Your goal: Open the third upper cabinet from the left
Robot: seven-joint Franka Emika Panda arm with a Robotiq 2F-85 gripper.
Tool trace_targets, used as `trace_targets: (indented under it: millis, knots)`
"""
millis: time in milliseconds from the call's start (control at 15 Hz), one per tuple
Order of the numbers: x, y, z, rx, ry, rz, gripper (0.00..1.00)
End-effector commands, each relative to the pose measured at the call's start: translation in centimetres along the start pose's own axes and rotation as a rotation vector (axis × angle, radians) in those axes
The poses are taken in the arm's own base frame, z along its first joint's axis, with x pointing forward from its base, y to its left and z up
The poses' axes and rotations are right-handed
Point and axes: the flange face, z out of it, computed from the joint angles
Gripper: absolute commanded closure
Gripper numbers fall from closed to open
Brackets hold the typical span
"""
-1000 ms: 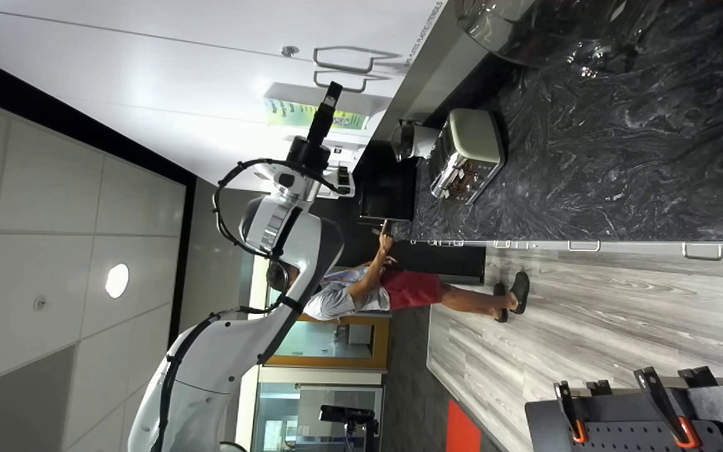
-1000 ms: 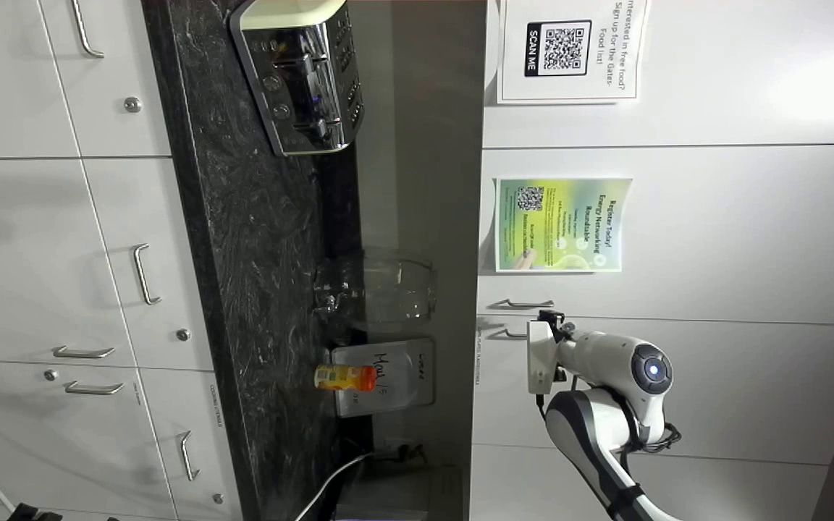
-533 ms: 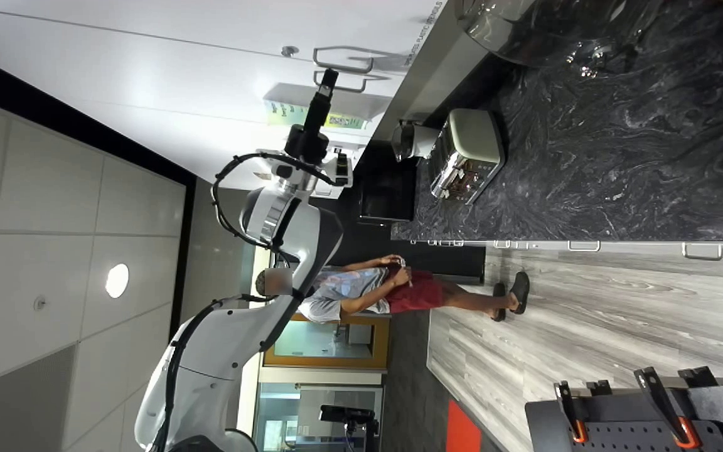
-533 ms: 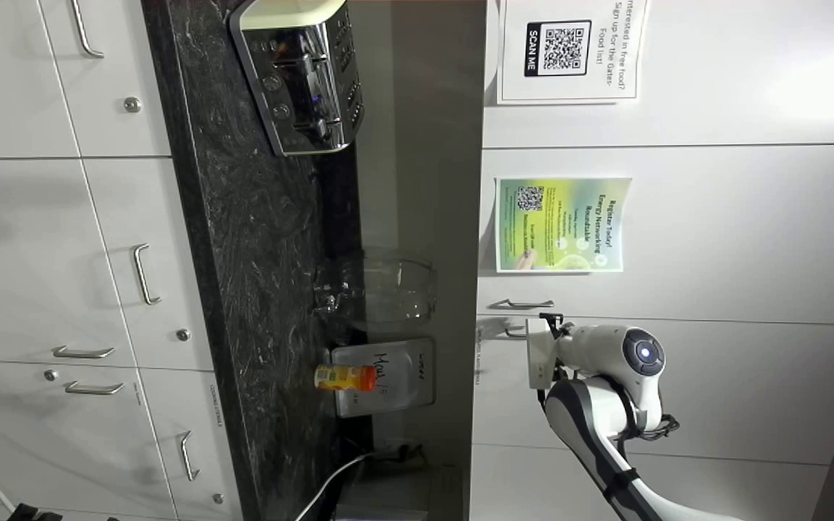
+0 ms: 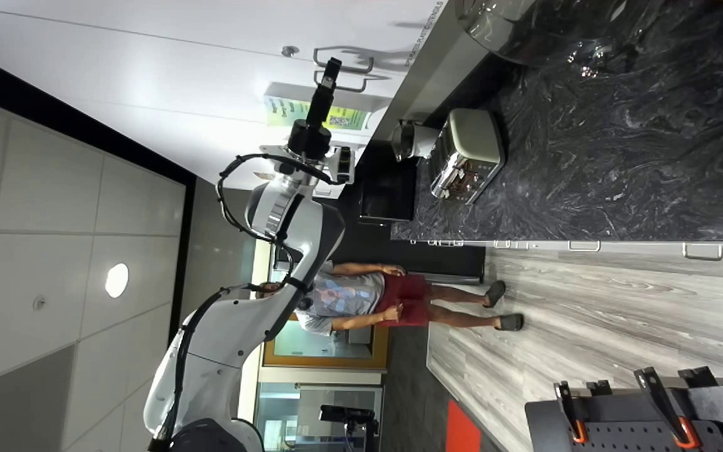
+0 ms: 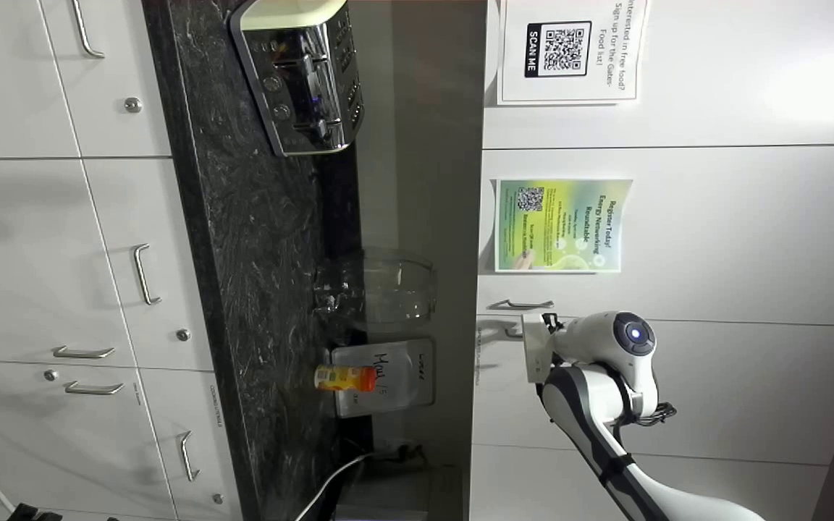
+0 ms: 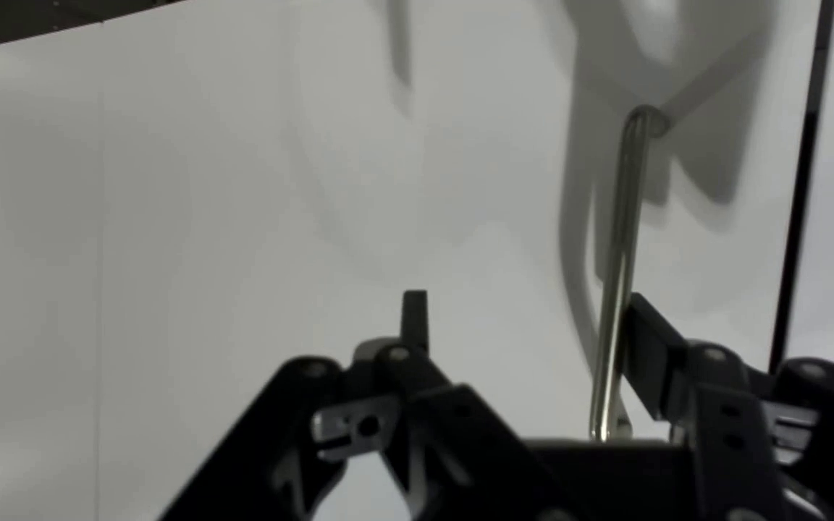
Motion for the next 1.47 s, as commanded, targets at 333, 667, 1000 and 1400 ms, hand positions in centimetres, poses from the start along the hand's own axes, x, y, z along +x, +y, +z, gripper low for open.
trace_targets:
  millis: [333, 667, 1000, 1400]
  knots:
    - [-0.7, -0.2, -3.2, -0.183, 0.028, -0.008, 0.98]
    - [-1.6, 1.1, -5.8, -0.355, 0.032, 0.023, 0.97]
    - [-3.0, 5.4, -9.2, -0.489, 0.023, 0.088, 0.97]
    - [-4.9, 12.4, -12.4, -0.582, 0.019, 0.184, 0.97]
